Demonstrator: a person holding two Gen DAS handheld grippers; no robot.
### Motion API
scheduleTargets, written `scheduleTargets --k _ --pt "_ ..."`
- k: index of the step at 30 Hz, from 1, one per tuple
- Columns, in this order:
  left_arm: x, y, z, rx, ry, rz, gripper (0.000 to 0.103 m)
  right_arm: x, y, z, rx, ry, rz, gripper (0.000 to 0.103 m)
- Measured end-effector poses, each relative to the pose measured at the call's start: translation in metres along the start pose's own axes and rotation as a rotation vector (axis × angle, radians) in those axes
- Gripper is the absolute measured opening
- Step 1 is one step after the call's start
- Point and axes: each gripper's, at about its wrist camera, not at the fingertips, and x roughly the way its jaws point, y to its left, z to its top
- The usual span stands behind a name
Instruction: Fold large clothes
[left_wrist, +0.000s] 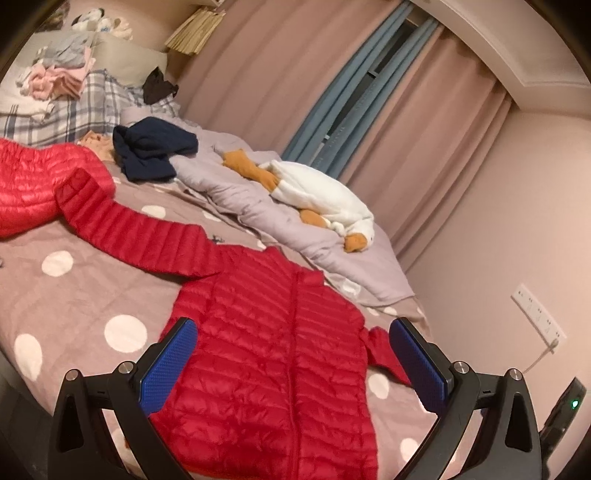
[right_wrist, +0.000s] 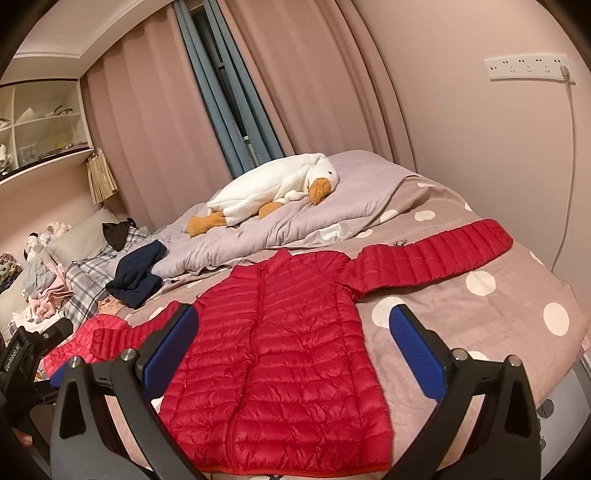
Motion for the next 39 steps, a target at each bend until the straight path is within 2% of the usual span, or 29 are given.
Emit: scheduleTargets --k 5,9,13,22,27,39 --pt "0.003 0.006 0.003 -0.044 -0.001 0.020 0.103 0.006 0.011 0.000 -0.029 0.021 0.009 0.103" --pt "0.003 0.001 0.002 -0.007 -0.023 0.055 0.103 0.009 0.013 0.001 -0.033 0.022 0.021 0.103" --pt "0.006 -0.006 -0.003 0.011 -0.020 0.054 0.103 0.014 0.008 0.002 -0.023 0.038 0.042 0.103" --pt "0.010 -0.027 -0.011 0.112 -0.019 0.058 0.103 0.018 -0.008 0.003 -0.021 0.095 0.003 0.103" --pt "0.009 -0.026 -0.010 0.096 -0.027 0.048 0.103 0.016 -0.009 0.003 -0.035 0.084 -0.012 0.103" --pt "0.007 -0.022 -0.009 0.094 -0.033 0.076 0.103 0.012 -0.001 0.002 -0.066 0.065 -0.006 0.103"
